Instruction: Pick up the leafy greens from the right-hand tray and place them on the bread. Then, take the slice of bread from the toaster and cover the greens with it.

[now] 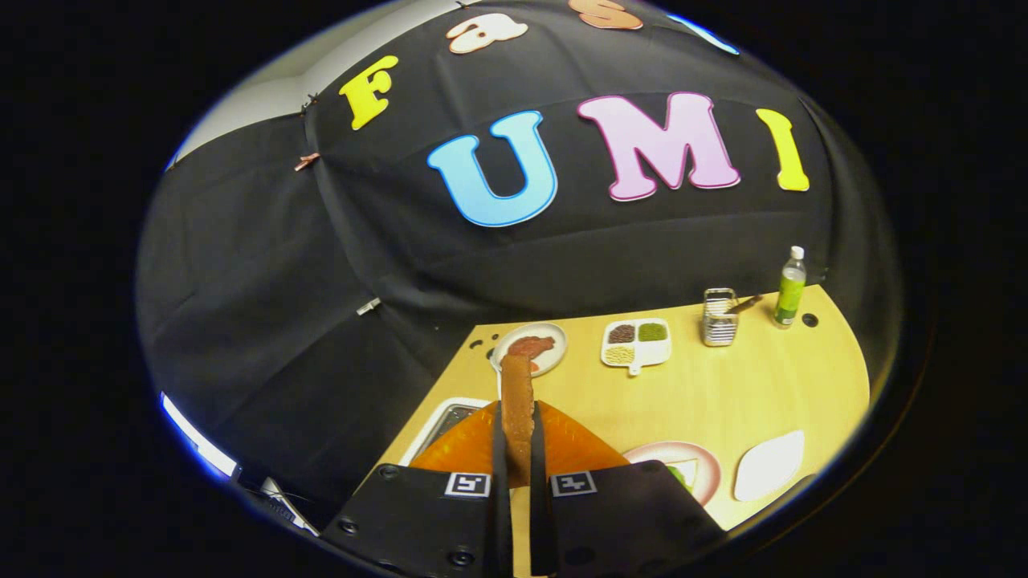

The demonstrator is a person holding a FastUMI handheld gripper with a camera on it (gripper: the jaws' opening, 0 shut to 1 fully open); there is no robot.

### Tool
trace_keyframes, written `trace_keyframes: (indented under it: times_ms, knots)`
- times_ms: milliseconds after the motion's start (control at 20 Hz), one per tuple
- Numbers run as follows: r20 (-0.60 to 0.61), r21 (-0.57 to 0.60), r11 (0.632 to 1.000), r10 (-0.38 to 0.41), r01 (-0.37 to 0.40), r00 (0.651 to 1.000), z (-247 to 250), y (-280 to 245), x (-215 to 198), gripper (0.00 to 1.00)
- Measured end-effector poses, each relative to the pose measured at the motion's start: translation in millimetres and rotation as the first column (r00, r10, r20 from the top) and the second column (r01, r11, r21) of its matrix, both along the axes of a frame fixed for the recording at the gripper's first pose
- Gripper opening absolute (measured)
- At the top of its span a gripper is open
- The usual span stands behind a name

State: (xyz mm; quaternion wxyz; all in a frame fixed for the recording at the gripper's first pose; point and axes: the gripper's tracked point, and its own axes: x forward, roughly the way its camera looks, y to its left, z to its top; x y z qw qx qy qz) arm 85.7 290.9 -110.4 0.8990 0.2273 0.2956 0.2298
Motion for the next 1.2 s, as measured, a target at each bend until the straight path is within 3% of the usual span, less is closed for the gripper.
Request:
trace_keyframes:
  times_ms: [350, 900, 1200]
  knots:
    - [-0.104, -0.085, 0.993, -0.094, 0.086, 0.990, -86.9, -72.2, -17.8, 0.13]
    - [-0.317, 0.102, 0.989, -0.074, 0.111, 0.946, -195.0, -35.5, -27.8, 0.13]
    - [-0.330, -0.021, 0.993, -0.119, 0.119, 0.937, -258.0, -54.2, -22.5, 0.13]
